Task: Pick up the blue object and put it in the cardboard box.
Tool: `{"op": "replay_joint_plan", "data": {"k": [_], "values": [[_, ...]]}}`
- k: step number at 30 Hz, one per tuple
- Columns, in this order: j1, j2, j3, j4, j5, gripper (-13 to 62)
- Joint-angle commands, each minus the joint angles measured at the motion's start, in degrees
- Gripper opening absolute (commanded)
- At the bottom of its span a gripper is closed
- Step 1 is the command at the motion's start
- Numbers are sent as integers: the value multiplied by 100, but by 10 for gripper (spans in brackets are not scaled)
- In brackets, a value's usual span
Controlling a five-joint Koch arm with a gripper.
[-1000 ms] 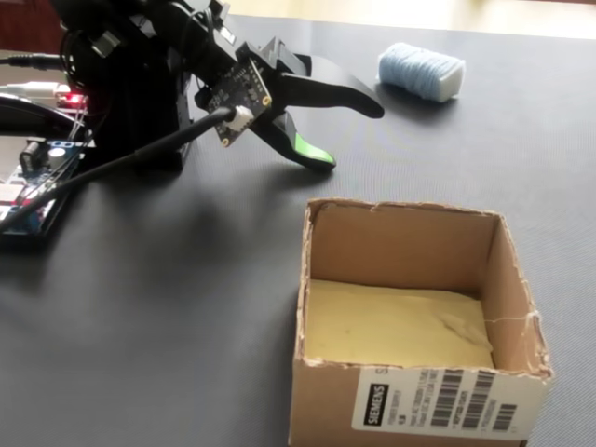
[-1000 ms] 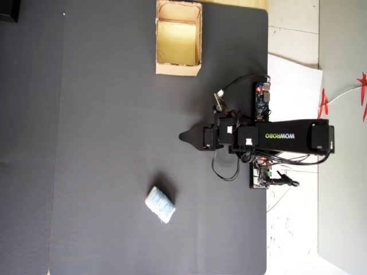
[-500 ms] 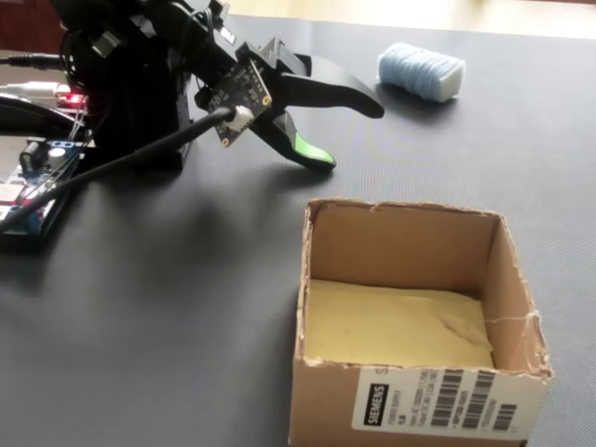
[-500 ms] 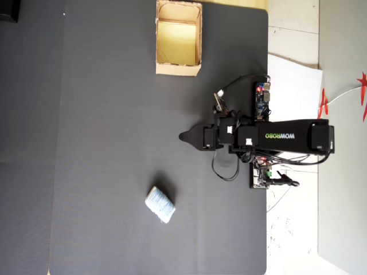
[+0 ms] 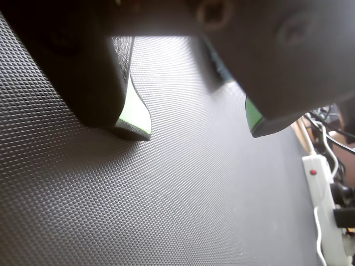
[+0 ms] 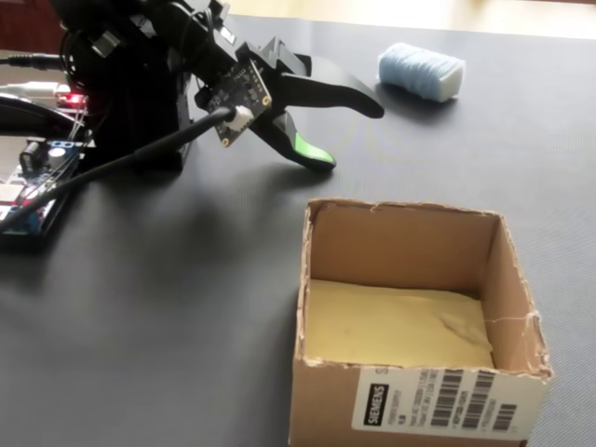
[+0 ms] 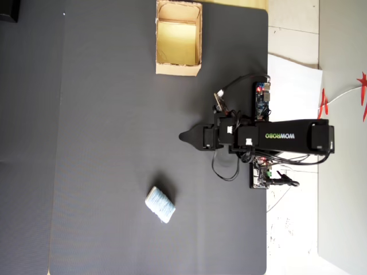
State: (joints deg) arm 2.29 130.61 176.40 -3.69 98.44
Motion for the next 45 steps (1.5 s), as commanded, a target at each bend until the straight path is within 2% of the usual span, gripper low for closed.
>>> {"op": "replay_joint_plan", "data": {"k": [1, 29, 45], "values": [[-9, 510, 229, 659, 18, 340], [-70, 510, 229, 686, 18, 340], [-1767, 501, 220, 18, 35, 339]]}}
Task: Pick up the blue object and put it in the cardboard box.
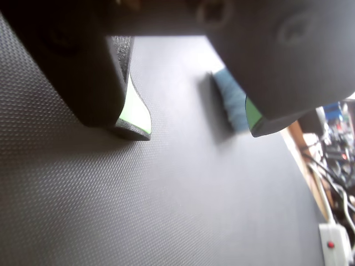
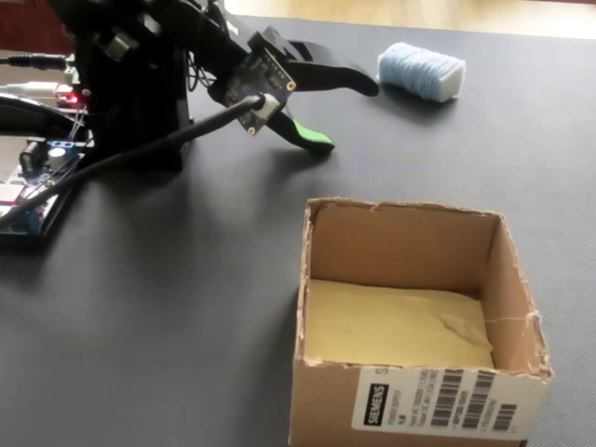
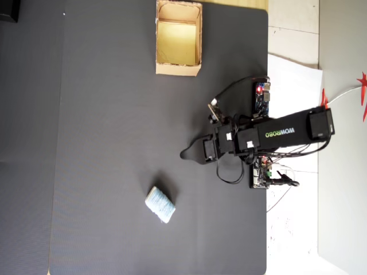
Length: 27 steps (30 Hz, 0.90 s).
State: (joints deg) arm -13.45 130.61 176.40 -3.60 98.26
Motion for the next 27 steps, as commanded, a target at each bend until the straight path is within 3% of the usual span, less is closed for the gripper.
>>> {"op": "replay_joint_plan", "data": {"k": [1, 13, 27], "values": [[-272, 510, 220, -62, 53, 339], [-1784, 510, 176, -211, 79, 339], [-2364, 466, -817, 325, 308, 329]]}}
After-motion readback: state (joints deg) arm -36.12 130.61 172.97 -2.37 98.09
